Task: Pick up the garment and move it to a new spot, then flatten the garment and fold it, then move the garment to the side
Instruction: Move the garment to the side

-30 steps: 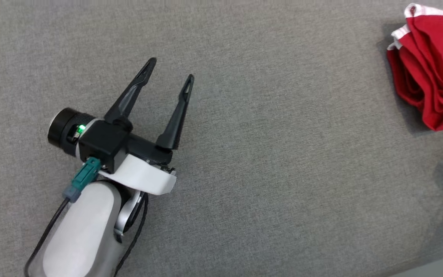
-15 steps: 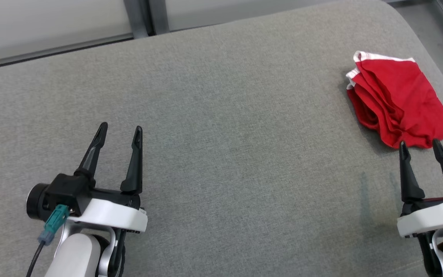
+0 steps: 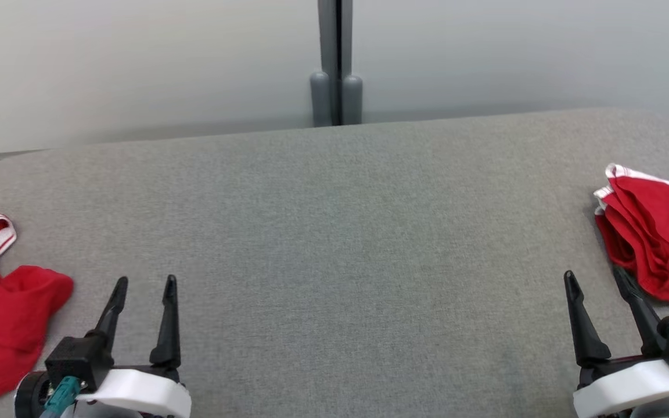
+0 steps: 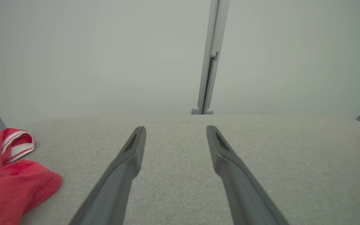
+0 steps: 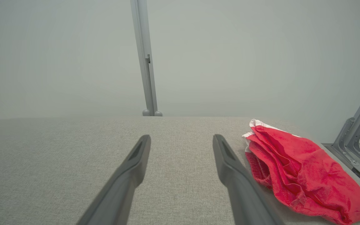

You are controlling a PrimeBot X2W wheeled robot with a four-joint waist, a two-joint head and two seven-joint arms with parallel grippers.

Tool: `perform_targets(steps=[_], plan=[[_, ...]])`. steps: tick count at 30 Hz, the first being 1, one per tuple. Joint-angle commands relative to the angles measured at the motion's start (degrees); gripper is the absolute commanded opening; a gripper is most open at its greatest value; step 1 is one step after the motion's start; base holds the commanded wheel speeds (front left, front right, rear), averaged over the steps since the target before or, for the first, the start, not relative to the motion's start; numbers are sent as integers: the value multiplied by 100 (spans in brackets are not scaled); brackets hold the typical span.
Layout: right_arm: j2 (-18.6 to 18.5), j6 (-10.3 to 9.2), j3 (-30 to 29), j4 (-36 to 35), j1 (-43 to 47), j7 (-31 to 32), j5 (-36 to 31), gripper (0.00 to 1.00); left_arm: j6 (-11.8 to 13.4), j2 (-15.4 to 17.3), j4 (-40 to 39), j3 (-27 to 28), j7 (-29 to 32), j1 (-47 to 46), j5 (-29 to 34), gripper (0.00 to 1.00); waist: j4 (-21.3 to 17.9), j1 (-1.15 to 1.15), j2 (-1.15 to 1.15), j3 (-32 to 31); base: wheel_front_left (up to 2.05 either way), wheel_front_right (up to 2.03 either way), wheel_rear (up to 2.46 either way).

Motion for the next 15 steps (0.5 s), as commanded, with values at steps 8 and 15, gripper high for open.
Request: perform_targets(steps=[8, 15], plan=[[26, -10, -85, -470, 515, 327, 10, 100, 12, 194, -203, 21, 169, 481, -106, 100, 339, 0, -1, -636, 0, 0, 0], [53, -8, -268, -635, 812, 492, 42, 100, 24, 211, -229, -49, 242, 650, -142, 100, 339, 0, -1, -795, 0, 0, 0]])
